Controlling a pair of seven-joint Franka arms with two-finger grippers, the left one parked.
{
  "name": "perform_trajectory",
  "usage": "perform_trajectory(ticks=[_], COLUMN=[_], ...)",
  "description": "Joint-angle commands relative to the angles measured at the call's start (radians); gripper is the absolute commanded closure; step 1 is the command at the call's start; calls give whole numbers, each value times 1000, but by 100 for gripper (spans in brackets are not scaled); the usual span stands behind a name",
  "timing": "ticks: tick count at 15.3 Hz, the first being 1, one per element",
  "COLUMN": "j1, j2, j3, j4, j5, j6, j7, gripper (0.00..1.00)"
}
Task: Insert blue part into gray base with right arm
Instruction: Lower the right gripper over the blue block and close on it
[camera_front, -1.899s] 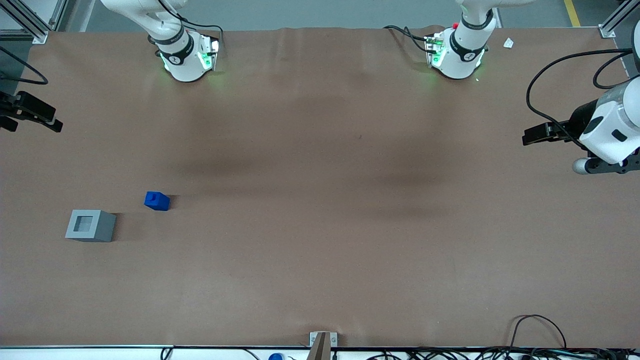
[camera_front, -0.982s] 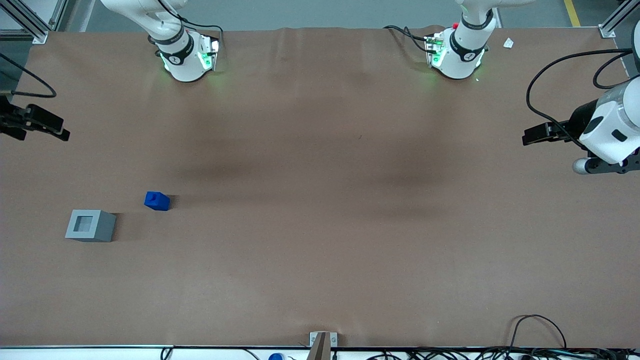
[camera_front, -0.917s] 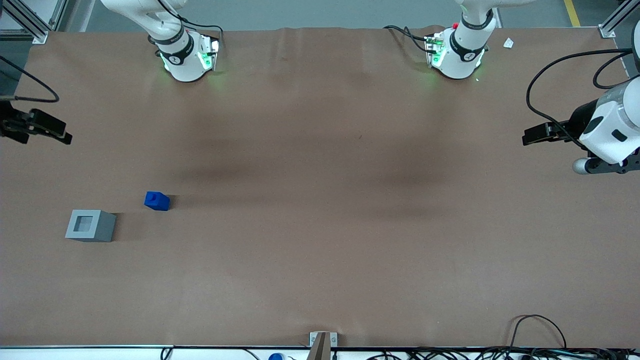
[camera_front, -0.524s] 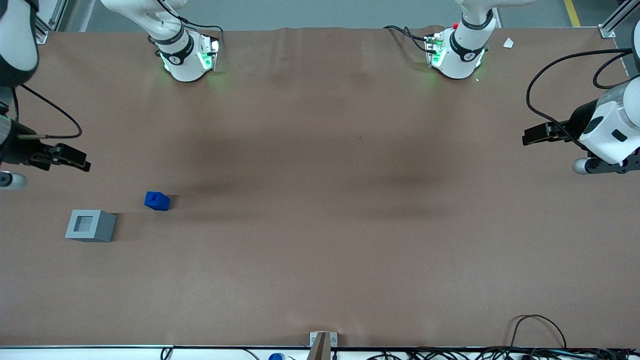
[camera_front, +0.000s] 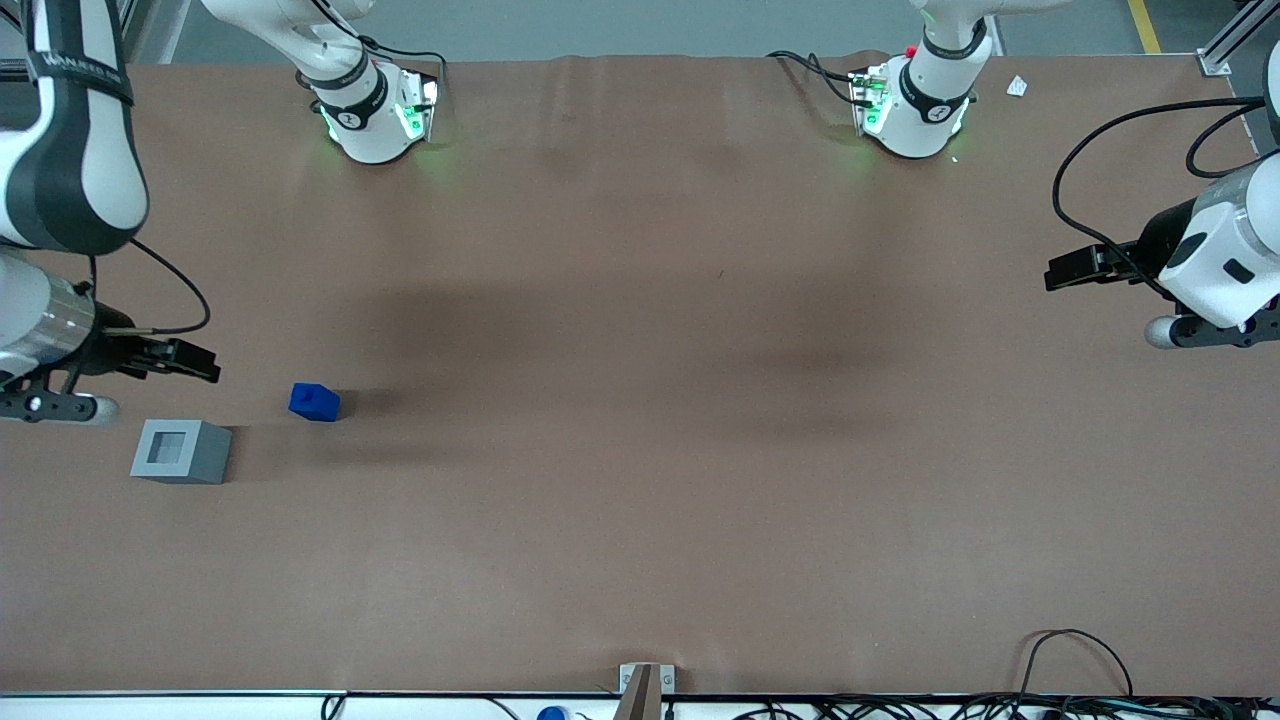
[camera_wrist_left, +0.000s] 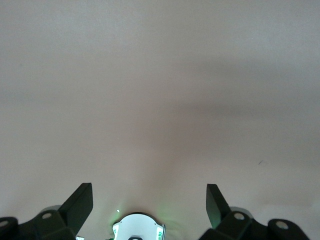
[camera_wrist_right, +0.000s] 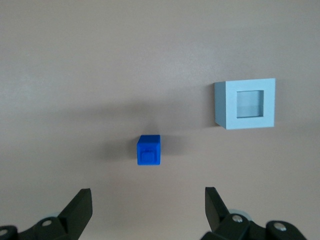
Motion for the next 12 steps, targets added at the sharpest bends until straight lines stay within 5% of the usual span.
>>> perform_trajectory(ticks=[1,12], j1=[4,19], j2=[-12,117], j3=[4,6], j4=[-104,-267], j5=[-1,4], j6=[111,407], j7=[-8,-8], gripper=[8,10])
